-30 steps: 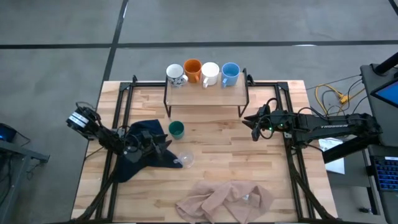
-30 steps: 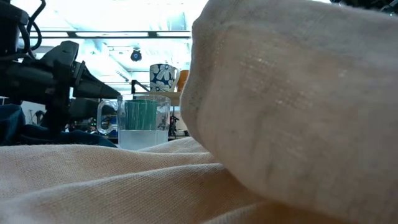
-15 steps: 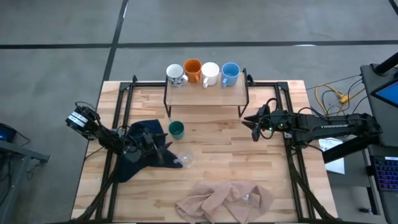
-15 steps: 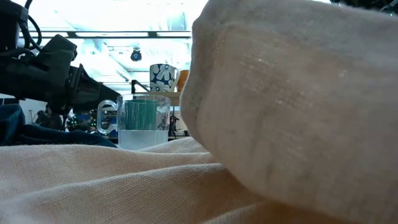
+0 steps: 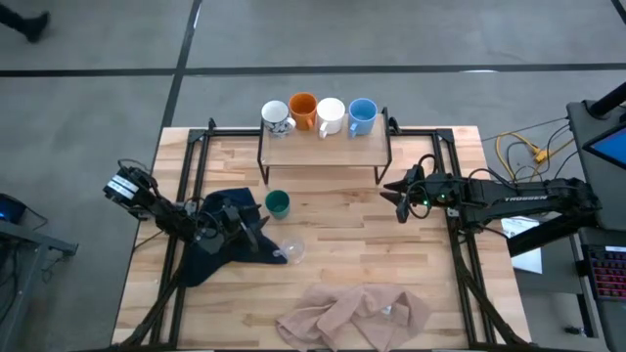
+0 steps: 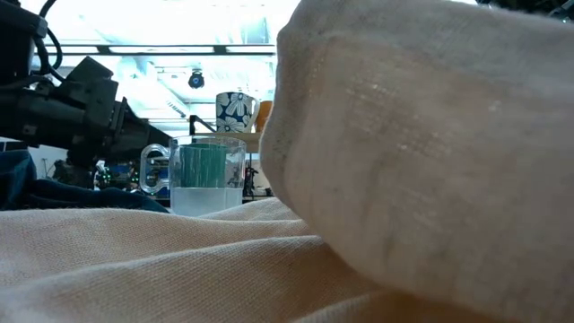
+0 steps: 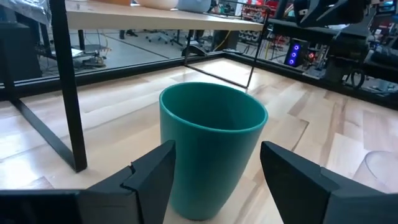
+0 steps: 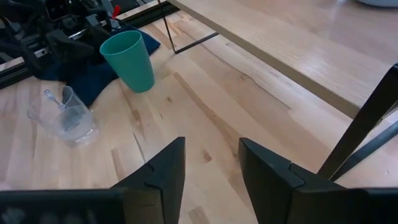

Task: Stack small to large cups/mugs on shelf
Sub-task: Put the green cup on the shelf

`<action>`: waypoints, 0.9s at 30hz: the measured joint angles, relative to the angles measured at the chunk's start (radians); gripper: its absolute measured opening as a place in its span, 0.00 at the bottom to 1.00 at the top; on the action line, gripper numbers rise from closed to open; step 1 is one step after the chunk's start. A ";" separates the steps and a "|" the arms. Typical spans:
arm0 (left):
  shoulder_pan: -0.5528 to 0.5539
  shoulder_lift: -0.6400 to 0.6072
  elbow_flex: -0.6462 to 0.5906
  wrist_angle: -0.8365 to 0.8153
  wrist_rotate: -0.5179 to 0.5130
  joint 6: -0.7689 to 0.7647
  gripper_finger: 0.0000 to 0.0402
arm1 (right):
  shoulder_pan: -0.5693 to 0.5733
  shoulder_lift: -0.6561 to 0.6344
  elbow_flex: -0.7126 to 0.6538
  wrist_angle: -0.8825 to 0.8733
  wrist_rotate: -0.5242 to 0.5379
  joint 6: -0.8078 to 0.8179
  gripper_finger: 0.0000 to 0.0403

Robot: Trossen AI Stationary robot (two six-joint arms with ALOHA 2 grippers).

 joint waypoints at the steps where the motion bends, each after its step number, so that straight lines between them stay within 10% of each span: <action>1: 0.000 0.000 0.000 -0.001 0.000 0.005 0.55 | 0.000 0.000 0.000 0.000 0.000 0.000 0.36; 27: 0.067 -0.006 -0.012 -0.049 0.117 -0.019 0.67 | 0.000 0.000 0.000 0.000 0.000 0.004 0.37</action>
